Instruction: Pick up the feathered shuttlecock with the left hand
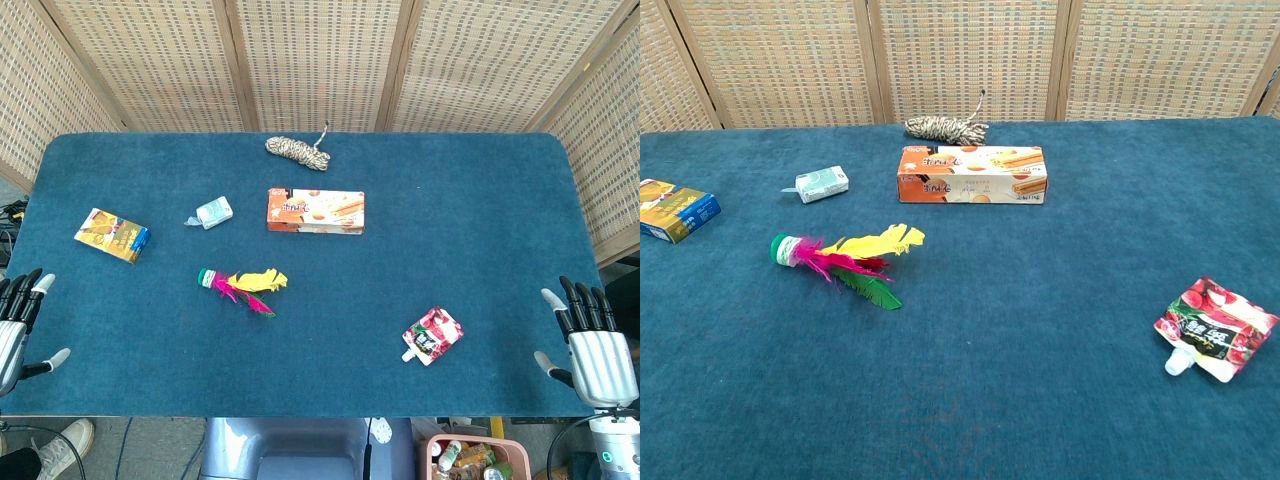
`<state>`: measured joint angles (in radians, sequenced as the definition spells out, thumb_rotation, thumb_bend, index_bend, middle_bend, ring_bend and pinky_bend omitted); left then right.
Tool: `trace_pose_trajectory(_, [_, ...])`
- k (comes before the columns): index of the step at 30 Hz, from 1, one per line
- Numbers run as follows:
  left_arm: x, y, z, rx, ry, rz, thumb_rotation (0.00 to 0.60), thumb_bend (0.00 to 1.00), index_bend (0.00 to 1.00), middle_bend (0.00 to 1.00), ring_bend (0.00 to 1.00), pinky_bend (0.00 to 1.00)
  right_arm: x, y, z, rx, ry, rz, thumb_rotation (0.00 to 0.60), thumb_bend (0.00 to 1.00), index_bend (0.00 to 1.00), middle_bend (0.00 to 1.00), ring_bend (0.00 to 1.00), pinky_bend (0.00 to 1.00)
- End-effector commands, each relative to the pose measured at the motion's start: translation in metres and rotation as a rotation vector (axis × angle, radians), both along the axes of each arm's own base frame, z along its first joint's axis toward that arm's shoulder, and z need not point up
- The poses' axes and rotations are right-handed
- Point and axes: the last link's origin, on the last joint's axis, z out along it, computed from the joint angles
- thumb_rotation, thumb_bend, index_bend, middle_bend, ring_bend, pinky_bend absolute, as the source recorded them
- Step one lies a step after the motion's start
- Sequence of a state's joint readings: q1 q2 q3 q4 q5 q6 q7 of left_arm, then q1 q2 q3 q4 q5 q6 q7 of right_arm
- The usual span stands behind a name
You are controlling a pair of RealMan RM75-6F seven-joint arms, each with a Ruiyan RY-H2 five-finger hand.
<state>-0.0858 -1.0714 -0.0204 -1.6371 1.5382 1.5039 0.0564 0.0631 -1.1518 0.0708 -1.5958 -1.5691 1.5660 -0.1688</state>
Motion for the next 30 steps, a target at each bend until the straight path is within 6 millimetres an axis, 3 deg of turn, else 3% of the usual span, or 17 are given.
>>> trace_pose_trajectory(1, [0.000,0.000,0.000,-0.003,0.001,0.001,0.600,0.00,0.00,0.00,0.00,0.00,0.000,0.000,0.000,0.002,0.001,-0.002,0.600,0.00,0.00,0.00,0.00,0.00])
trace_pose_trajectory(9, [-0.001,0.006,-0.010,-0.025,0.009,-0.006,0.600,0.00,0.00,0.00,0.00,0.00,0.001,0.001,0.001,0.013,-0.007,-0.003,0.600,0.00,0.00,0.00,0.00,0.00])
trace_pose_trajectory(12, [0.011,0.022,-0.023,-0.051,-0.003,-0.066,0.600,0.00,0.00,0.00,0.00,0.00,0.001,0.001,0.003,0.011,-0.015,-0.007,0.600,0.00,0.00,0.00,0.00,0.00])
trace_pose_trajectory(16, [0.039,0.051,-0.057,-0.134,-0.051,-0.210,0.600,0.00,0.04,0.00,0.00,0.00,0.000,-0.002,0.006,0.009,-0.038,-0.017,0.600,0.00,0.00,0.00,0.00,0.00])
trace_pose_trajectory(20, [0.074,0.082,-0.097,-0.223,0.006,-0.331,0.600,0.03,0.19,0.00,0.00,0.00,-0.003,-0.006,0.009,0.006,-0.050,-0.034,0.600,0.00,0.00,0.00,0.00,0.00])
trace_pose_trajectory(24, [0.099,0.102,-0.131,-0.271,0.038,-0.358,0.600,0.12,0.35,0.00,0.00,0.00,-0.007,-0.008,0.011,0.002,-0.058,-0.052,0.600,0.00,0.00,0.00,0.00,0.00])
trace_pose_trajectory(30, [0.124,0.125,-0.176,-0.307,0.052,-0.357,0.600,0.17,0.43,0.00,0.00,0.00,-0.014,-0.011,0.016,-0.005,-0.081,-0.079,0.600,0.00,0.00,0.00,0.00,0.00])
